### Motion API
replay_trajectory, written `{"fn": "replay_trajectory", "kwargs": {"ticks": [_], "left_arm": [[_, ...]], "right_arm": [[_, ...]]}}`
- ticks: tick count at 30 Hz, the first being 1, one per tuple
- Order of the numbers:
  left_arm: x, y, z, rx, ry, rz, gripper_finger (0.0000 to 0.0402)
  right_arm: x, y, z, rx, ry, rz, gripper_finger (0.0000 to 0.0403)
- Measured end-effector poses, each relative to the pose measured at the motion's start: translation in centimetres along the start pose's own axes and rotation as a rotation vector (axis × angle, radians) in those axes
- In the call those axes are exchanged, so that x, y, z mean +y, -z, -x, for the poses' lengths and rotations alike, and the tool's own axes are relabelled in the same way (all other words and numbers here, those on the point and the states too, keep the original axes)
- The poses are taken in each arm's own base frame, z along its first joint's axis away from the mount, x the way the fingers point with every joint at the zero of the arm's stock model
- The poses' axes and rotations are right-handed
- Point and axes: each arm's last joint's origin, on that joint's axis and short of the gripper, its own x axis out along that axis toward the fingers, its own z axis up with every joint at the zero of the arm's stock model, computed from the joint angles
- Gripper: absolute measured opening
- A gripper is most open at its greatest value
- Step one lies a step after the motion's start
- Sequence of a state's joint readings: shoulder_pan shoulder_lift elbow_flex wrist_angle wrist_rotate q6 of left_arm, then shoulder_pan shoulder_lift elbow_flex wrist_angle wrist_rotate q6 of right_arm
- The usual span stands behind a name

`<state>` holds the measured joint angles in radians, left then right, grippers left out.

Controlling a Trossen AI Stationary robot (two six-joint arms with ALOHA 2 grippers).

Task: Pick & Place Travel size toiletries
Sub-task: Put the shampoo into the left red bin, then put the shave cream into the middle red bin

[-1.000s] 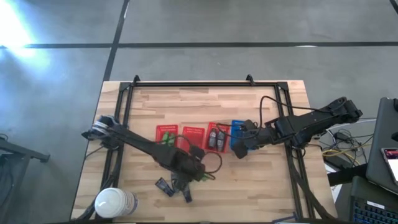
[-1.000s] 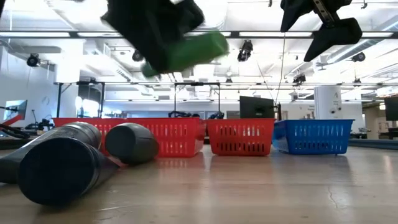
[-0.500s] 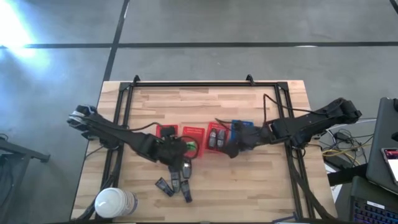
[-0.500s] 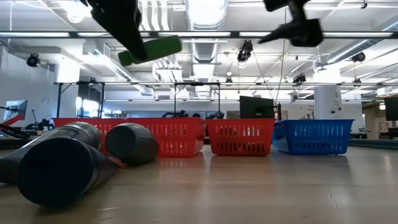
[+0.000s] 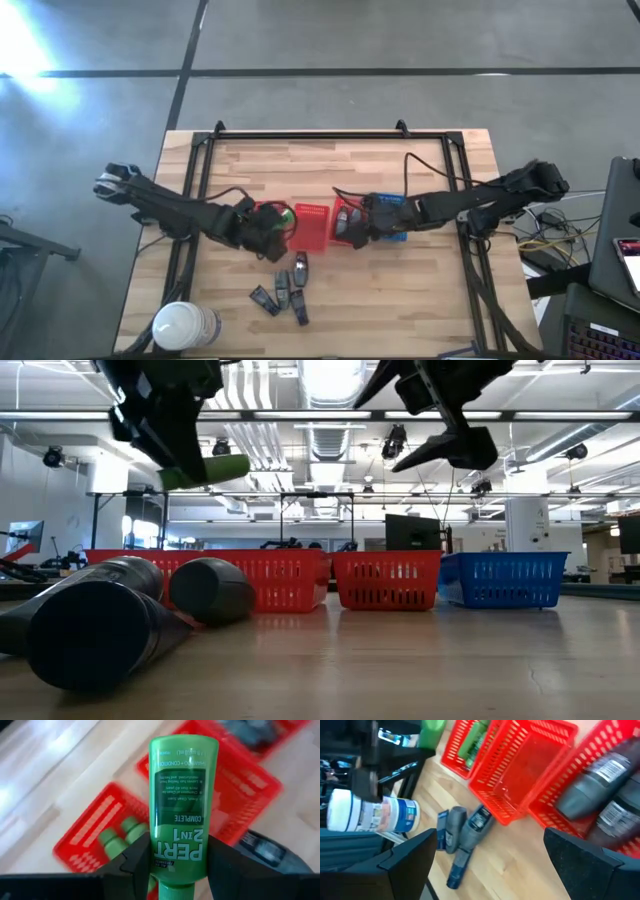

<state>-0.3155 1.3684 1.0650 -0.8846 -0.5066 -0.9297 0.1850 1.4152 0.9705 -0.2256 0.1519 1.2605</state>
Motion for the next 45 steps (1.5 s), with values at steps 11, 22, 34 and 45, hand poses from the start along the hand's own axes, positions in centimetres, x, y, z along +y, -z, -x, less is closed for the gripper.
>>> {"fn": "replay_trajectory", "kwargs": {"ticks": [11,22,34,45], "left_arm": [[5.3,3.1,-4.4,0.100,-0.057,0.674,0.0152],[5.9,4.4,-6.4,0.080,0.004,0.845,0.0185],[4.6,1.9,-4.5,0.019,0.078,0.694,0.0250],[-2.8,2.5,1.1,-0.139,0.670,-0.702,0.0243]], "right_arm": [[-0.3,-0.6,-0.3,-0.010,0.016,0.014,0.0364],[-0.3,-0.6,-0.3,-0.010,0.018,0.019,0.0363],[-0.4,-0.5,-0.3,-0.007,0.023,0.041,0.0363],[-1.0,0.0,-0.2,0.116,0.062,0.104,0.0363]]}}
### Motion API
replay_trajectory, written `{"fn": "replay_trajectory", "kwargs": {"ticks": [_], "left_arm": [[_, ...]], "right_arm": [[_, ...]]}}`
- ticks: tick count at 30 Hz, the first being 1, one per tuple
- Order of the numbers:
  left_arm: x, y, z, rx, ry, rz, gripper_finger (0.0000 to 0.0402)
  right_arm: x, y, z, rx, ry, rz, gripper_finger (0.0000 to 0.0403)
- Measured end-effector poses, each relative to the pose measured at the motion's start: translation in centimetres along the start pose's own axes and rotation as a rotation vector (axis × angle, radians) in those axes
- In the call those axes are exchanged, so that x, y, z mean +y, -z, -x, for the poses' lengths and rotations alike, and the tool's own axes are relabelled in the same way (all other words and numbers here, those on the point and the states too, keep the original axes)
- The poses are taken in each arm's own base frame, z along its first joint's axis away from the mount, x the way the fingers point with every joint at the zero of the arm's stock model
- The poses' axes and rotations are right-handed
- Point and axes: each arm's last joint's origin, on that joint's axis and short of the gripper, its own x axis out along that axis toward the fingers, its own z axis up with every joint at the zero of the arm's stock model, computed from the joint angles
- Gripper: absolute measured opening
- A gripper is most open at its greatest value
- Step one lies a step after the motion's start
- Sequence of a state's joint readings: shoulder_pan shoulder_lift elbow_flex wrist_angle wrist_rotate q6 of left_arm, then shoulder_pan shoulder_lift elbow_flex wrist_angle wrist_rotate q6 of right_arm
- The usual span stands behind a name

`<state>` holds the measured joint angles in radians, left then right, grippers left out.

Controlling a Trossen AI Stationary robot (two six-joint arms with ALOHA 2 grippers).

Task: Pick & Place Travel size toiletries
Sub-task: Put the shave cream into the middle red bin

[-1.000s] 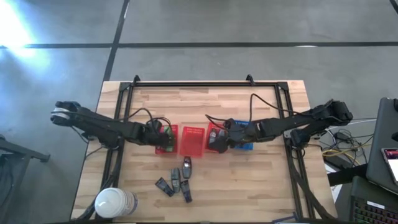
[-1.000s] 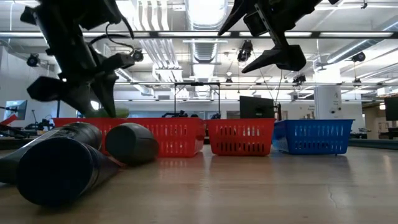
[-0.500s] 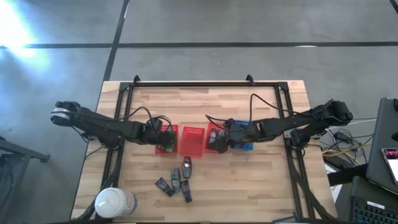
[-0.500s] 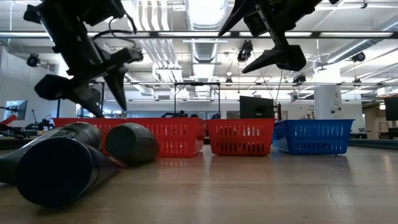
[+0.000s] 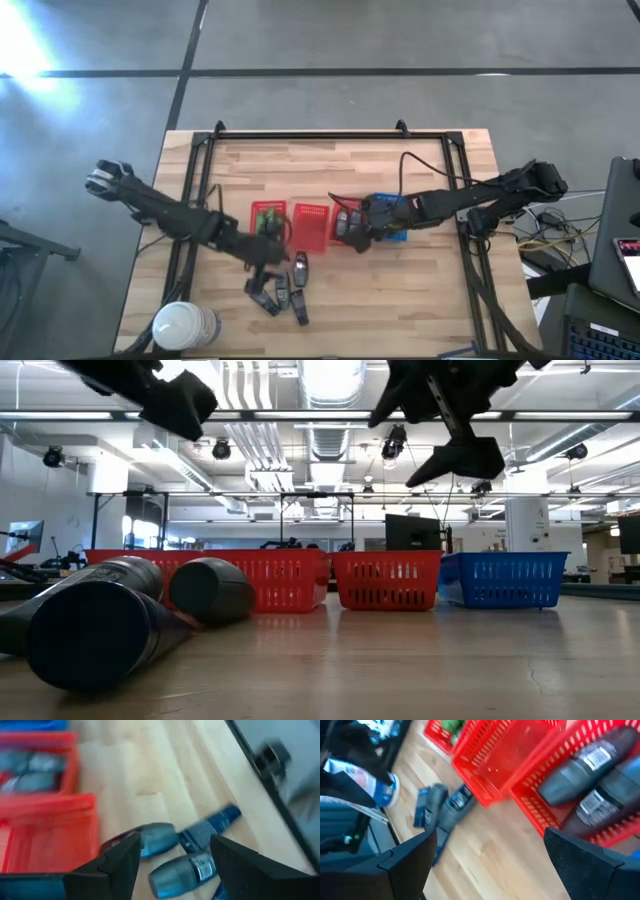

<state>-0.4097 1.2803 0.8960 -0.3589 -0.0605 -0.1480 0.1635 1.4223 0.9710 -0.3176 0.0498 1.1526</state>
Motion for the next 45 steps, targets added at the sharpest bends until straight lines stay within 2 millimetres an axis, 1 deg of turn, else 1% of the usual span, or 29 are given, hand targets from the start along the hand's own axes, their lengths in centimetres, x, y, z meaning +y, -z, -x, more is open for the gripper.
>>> {"fn": "replay_trajectory", "kwargs": {"ticks": [2,6,10,13,15,19,22,29,32,36,39,45], "left_arm": [[-0.9,0.1,-1.2,0.032,0.018,-0.104,0.0243],[-2.6,0.3,-4.8,0.086,0.089,-0.294,0.0243],[-3.9,-0.2,-8.2,0.120,0.132,-0.497,0.0243],[-4.4,-0.7,-10.1,0.153,0.186,-0.532,0.0243],[-5.1,-1.1,-10.8,0.149,0.234,-0.569,0.0243],[-7.1,-1.2,-12.0,0.146,0.296,-0.699,0.0243],[-7.8,-1.3,-12.5,0.136,0.311,-0.738,0.0243],[-7.3,-0.4,-14.4,0.170,0.260,-0.738,0.0243],[-7.3,0.4,-15.4,0.202,0.270,-0.756,0.0243],[-7.2,0.5,-16.0,0.210,0.271,-0.765,0.0240],[-7.1,0.3,-16.0,0.219,0.268,-0.763,0.0217],[-6.9,-0.4,-15.7,0.252,0.244,-0.766,0.0128]], "right_arm": [[-0.2,0.2,0.0,0.026,0.025,0.000,0.0364],[-0.6,0.4,0.1,0.058,0.053,-0.012,0.0364],[-0.8,0.5,0.1,0.073,0.077,-0.030,0.0364],[-0.8,0.6,0.1,0.081,0.074,-0.045,0.0363],[-0.8,0.6,0.1,0.088,0.070,-0.048,0.0364],[-0.7,0.7,0.1,0.099,0.066,-0.047,0.0363],[-0.6,0.9,0.2,0.102,0.062,-0.048,0.0364],[-0.3,1.5,0.3,0.104,0.056,-0.048,0.0363],[-0.2,1.7,0.3,0.110,0.053,-0.045,0.0363],[-0.1,1.9,0.3,0.112,0.053,-0.057,0.0363],[-0.1,1.9,0.3,0.112,0.053,-0.055,0.0364],[-0.1,1.9,0.3,0.112,0.052,-0.045,0.0363]]}}
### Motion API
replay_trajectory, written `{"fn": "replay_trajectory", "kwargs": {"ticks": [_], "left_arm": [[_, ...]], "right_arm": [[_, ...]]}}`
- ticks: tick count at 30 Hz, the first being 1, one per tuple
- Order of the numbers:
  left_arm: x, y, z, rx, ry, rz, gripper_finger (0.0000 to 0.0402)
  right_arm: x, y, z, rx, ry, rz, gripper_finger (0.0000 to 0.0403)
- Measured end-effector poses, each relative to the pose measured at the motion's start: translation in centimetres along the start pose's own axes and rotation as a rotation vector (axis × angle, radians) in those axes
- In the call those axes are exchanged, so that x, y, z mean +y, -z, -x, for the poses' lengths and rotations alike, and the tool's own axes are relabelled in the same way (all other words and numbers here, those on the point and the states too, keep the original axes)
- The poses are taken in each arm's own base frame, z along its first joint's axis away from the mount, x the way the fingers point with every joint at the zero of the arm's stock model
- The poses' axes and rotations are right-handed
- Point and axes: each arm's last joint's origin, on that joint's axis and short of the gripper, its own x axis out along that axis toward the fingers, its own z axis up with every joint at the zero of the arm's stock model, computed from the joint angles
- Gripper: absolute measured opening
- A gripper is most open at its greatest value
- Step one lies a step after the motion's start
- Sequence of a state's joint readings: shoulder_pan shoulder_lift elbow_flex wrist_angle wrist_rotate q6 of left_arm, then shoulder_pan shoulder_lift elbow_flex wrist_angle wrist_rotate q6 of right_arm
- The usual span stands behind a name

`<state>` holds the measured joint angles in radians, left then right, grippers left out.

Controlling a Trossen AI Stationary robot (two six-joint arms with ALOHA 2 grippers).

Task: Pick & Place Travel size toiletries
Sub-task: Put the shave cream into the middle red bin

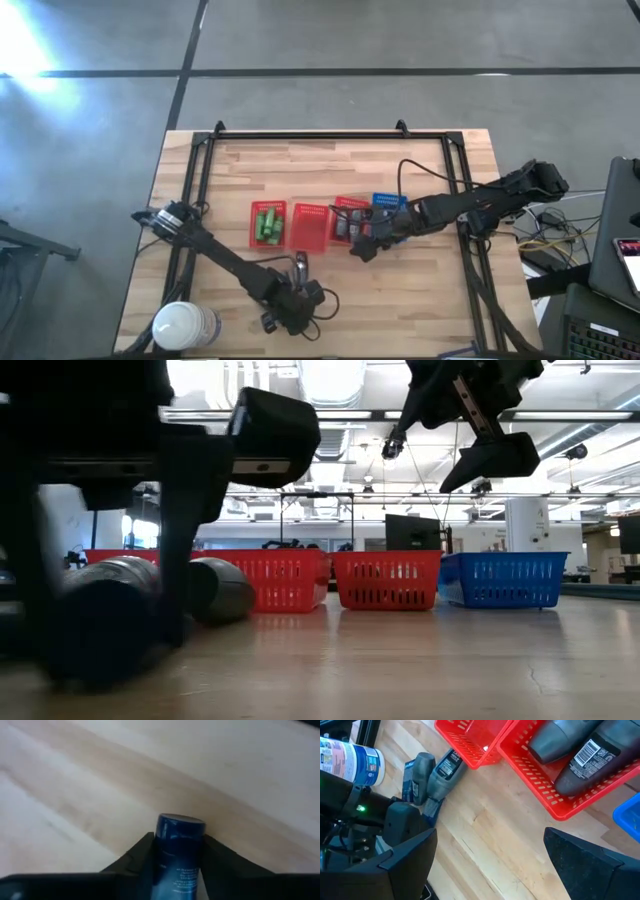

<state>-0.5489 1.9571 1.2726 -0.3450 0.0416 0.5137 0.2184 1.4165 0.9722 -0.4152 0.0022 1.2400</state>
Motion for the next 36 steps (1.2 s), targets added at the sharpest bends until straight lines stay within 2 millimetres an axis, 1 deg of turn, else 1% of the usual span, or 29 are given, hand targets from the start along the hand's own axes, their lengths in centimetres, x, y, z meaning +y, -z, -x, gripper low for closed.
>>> {"fn": "replay_trajectory", "kwargs": {"ticks": [4,7,9,11,14,16,18,19,21,23,24,25,28,31,34,36], "left_arm": [[1.0,-0.2,1.1,0.016,-0.061,0.068,0.0124],[2.4,-0.2,3.0,0.001,-0.139,0.170,0.0124],[3.9,0.0,4.9,-0.037,-0.188,0.259,0.0124],[5.0,0.2,7.3,-0.090,-0.228,0.325,0.0124],[6.0,0.2,11.3,-0.173,-0.286,0.353,0.0124],[6.8,0.6,13.6,-0.232,-0.327,0.454,0.0124],[8.1,1.7,15.6,-0.287,-0.377,0.669,0.0126],[9.0,2.6,16.5,-0.311,-0.428,0.827,0.0126],[10.7,4.9,18.1,-0.351,-0.546,1.213,0.0127],[12.1,7.7,19.1,-0.387,-0.636,1.565,0.0127],[12.7,9.1,19.3,-0.407,-0.661,1.689,0.0128],[13.1,10.3,19.2,-0.413,-0.682,1.777,0.0128],[14.0,13.0,18.6,-0.441,-0.725,1.889,0.0129],[14.2,14.6,17.6,-0.496,-0.707,1.965,0.0129],[13.5,15.8,15.8,-0.411,-0.693,2.009,0.0130],[13.0,16.1,14.8,-0.391,-0.675,2.044,0.0130]], "right_arm": [[0.0,0.0,0.2,-0.002,-0.006,0.017,0.0363],[0.2,-0.1,1.0,-0.013,-0.030,0.017,0.0363],[0.3,-0.1,1.8,-0.042,-0.044,0.019,0.0363],[0.3,-0.2,3.0,-0.077,-0.055,0.022,0.0364],[0.0,-0.2,4.8,-0.125,-0.052,0.018,0.0364],[-0.3,-0.2,5.8,-0.161,-0.035,0.014,0.0363],[-0.5,-0.3,6.9,-0.203,-0.037,0.000,0.0363],[-0.7,-0.3,7.3,-0.228,-0.027,-0.009,0.0364],[-0.9,-0.4,8.1,-0.275,-0.023,-0.026,0.0364],[-1.1,-0.5,8.8,-0.320,-0.025,-0.031,0.0364],[-1.1,-0.5,9.0,-0.339,-0.022,-0.031,0.0364],[-1.1,-0.5,9.2,-0.356,-0.022,-0.033,0.0364],[-1.2,-0.6,9.5,-0.392,-0.015,-0.026,0.0364],[-1.3,-0.6,9.6,-0.404,-0.005,-0.022,0.0363],[-1.3,-0.6,9.3,-0.406,0.010,-0.020,0.0364],[-1.4,-0.6,9.0,-0.400,0.031,-0.016,0.0363]]}}
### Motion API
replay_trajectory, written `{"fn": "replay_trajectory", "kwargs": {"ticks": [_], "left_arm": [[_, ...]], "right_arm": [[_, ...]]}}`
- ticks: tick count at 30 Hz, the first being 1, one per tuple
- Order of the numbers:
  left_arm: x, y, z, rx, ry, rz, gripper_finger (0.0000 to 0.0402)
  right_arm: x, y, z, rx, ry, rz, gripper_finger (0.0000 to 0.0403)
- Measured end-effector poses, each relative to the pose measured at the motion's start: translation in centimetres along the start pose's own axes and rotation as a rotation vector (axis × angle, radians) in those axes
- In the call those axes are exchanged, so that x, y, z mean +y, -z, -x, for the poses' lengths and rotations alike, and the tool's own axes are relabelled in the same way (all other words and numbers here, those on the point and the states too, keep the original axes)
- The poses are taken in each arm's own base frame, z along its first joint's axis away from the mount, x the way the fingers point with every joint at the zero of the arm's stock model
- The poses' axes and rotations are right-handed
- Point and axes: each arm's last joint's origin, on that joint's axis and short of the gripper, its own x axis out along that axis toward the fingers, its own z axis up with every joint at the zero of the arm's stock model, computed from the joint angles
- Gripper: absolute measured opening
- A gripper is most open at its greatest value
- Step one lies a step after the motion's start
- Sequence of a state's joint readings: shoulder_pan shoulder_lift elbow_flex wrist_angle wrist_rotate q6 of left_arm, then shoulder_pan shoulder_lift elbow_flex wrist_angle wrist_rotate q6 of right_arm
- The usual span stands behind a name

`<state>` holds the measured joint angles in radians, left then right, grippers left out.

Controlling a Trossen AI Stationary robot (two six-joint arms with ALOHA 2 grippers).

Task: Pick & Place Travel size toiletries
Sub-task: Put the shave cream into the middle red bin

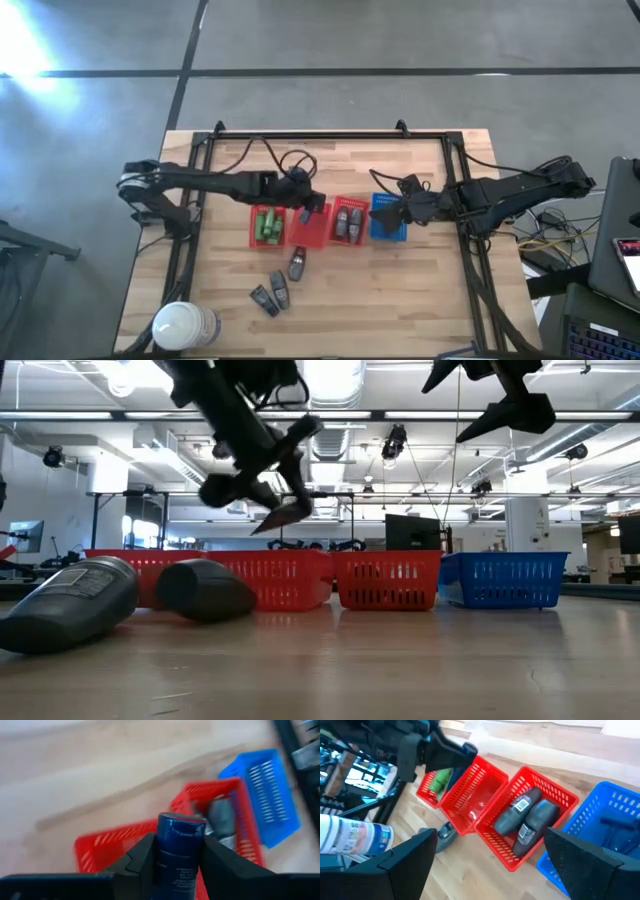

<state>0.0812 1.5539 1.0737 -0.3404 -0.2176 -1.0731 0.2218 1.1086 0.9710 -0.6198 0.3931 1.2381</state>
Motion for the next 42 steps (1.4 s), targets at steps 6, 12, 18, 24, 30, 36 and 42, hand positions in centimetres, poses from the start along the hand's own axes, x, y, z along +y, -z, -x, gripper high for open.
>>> {"fn": "replay_trajectory", "kwargs": {"ticks": [6,12,18,24,30,36,42], "left_arm": [[1.0,1.5,-1.8,0.000,0.003,0.050,0.0130],[1.4,2.2,-3.1,0.026,-0.024,0.047,0.0148],[1.0,3.2,-3.1,0.083,-0.003,0.048,0.0195],[-0.5,3.3,-0.3,0.094,0.120,-0.215,0.0218],[-2.1,7.0,6.1,0.345,0.541,-0.952,0.0217],[-1.3,14.3,10.2,0.474,0.557,-1.459,0.0218],[-1.3,21.1,10.0,0.474,0.605,-1.744,0.0218]], "right_arm": [[-0.2,0.2,-0.3,0.008,0.026,0.003,0.0364],[-0.5,0.3,-0.3,0.013,0.039,-0.001,0.0364],[-0.5,0.3,-0.3,0.013,0.039,-0.010,0.0364],[-0.5,0.3,-0.3,0.013,0.040,-0.027,0.0364],[-0.5,0.3,-0.3,0.013,0.039,-0.024,0.0363],[-0.5,0.4,-0.4,0.013,0.038,-0.022,0.0364],[-0.7,0.5,-0.5,0.016,0.045,-0.022,0.0364]]}}
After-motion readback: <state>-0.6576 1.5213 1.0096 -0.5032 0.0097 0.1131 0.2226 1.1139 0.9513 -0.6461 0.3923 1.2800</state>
